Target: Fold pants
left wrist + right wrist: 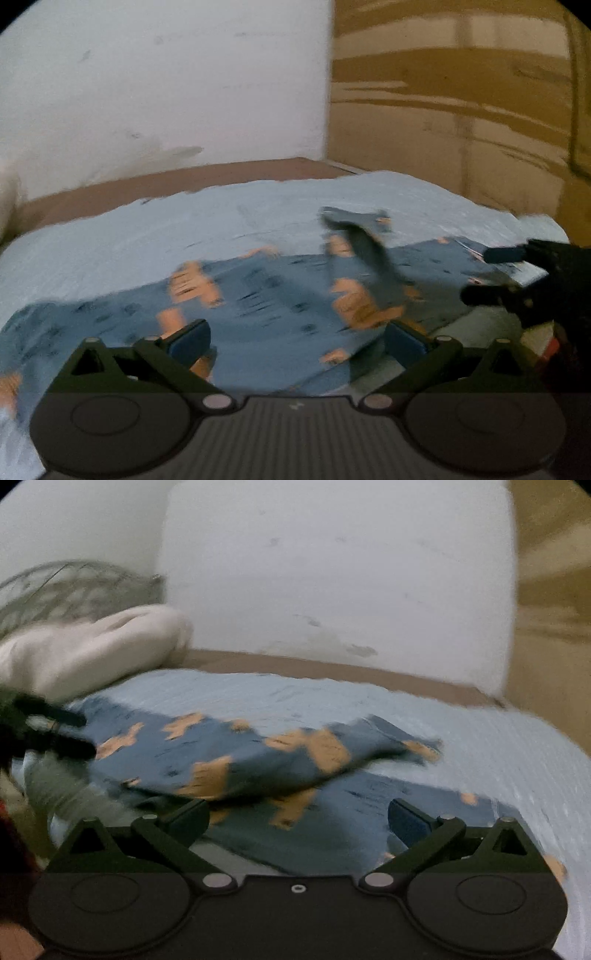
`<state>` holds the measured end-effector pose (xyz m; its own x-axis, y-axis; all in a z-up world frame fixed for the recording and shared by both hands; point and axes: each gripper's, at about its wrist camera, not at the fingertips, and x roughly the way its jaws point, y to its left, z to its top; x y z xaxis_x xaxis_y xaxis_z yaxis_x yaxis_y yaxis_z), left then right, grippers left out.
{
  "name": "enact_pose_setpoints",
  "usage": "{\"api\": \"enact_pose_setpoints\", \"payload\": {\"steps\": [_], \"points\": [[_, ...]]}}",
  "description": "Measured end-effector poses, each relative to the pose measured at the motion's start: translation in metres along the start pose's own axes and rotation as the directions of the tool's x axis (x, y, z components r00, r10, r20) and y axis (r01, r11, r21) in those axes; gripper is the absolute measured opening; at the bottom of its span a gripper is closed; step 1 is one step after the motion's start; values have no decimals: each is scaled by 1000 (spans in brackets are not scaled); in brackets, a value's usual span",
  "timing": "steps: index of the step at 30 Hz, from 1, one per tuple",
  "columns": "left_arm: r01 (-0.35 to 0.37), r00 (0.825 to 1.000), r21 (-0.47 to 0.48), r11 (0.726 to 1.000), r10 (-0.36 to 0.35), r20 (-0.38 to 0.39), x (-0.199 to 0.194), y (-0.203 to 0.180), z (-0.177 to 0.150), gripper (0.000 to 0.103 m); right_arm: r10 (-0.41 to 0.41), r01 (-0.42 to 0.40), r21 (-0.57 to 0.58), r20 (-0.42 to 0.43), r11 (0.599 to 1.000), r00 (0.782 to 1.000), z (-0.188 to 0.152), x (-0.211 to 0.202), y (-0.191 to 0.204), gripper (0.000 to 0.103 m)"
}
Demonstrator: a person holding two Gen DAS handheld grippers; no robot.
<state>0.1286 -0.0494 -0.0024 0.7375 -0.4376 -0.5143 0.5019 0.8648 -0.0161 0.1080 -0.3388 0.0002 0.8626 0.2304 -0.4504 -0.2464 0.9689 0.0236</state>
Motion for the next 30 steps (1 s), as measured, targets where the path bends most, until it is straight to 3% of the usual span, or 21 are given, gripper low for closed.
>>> {"api": "enact_pose_setpoints", "payload": {"steps": [4,9,12,17,19,20,26,29,30], "points": [[72,997,54,996,-70,-34,23,-25,11,85,-12,14,87,-23,996,1000,1,0,-33,102],[147,987,75,986,-141,-76,45,-46,13,65,10,-7,45,-55,999,998,27,21,-53,102],[143,985,63,988,-136,-111,57,-51,13,47,37,-37,-1,-65,999,997,58,46,-56,95],[139,983,1,990,-138,-119,64,-54,14,40,74,-80,-41,-139,996,988,106,108,-50,81],[144,983,9,990,-142,-114,62,-57,14,29,77,-86,-43,-166,995,983,118,129,-45,79],[144,983,15,989,-142,-116,62,-59,14,23,75,-85,-47,-187,995,980,122,141,-43,79],[147,981,20,989,-143,-131,66,-66,15,13,-55,13,-131,-320,991,946,129,201,-28,76],[137,981,13,990,-134,-137,69,-66,15,3,-108,39,-181,-388,983,915,123,218,-25,54],[138,982,8,990,-136,-135,68,-65,16,1,-122,47,-191,-401,980,908,121,221,-25,40]]}}
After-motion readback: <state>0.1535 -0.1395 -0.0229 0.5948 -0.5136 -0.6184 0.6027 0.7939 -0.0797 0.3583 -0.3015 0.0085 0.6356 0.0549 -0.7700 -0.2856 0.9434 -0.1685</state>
